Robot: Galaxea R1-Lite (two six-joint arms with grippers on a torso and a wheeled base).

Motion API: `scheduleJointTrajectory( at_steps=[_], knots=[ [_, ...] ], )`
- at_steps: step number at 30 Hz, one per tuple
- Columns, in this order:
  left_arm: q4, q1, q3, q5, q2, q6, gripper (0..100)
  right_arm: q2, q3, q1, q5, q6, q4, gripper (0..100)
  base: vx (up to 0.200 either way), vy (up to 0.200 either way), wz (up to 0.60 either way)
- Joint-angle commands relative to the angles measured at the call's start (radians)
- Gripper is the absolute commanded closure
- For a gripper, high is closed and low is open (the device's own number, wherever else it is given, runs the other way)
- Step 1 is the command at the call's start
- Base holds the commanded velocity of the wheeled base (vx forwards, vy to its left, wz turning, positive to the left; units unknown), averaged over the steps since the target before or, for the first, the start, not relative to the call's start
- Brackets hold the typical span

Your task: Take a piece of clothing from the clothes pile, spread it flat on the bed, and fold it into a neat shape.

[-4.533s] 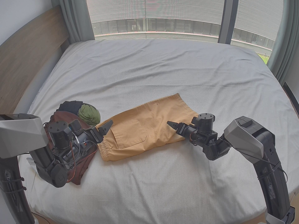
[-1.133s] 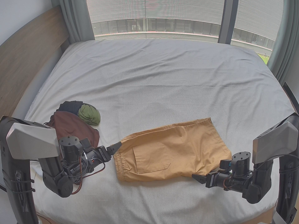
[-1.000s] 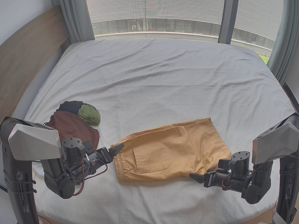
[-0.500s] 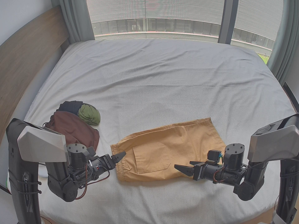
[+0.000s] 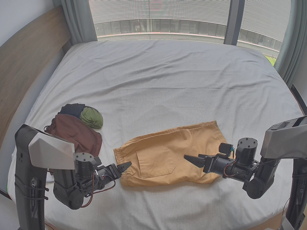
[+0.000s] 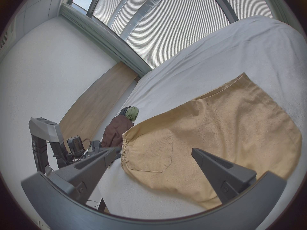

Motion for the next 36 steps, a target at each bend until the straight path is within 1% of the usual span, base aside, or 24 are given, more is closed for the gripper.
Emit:
scheduleJointTrajectory(
  at_steps=[1, 5, 18, 20, 22, 27, 32, 36],
  knots=[
    [0.0, -0.02, -0.009, 0.0, 0.049, -0.014, 0, -0.01, -0.002, -0.027, 0.004, -0.001, -0.001, 0, 0.0, 0.0, 0.0],
    [0.0, -0.033, -0.01, 0.0, 0.049, -0.023, 0, -0.011, -0.005, -0.033, 0.015, -0.001, -0.001, 0, 0.0, 0.0, 0.0],
    [0.006, -0.054, -0.003, 0.006, 0.046, -0.022, 0, -0.04, -0.005, -0.032, 0.016, 0.002, -0.001, 0, 0.0, 0.0, 0.0],
    [0.001, -0.06, -0.012, 0.017, 0.051, -0.025, 0, -0.043, -0.005, -0.029, 0.015, 0.002, -0.001, 0, 0.0, 0.0, 0.0],
    [0.0, -0.069, -0.013, 0.028, 0.059, -0.046, 0, -0.043, -0.005, -0.029, 0.016, 0.002, -0.001, 0, 0.0, 0.0, 0.0],
    [0.0, -0.071, -0.023, 0.029, 0.068, -0.056, 0, -0.045, -0.005, -0.029, 0.016, 0.002, -0.001, 0, 0.0, 0.0, 0.0],
    [0.0, -0.1, -0.026, 0.032, 0.059, -0.138, 0, -0.043, -0.005, -0.029, 0.016, 0.002, -0.001, 0, 0.0, 0.0, 0.0],
    [0.0, -0.108, -0.029, 0.034, 0.06, -0.146, 0, -0.045, -0.005, -0.029, 0.016, 0.002, -0.001, 0, 0.0, 0.0, 0.0]
  ],
)
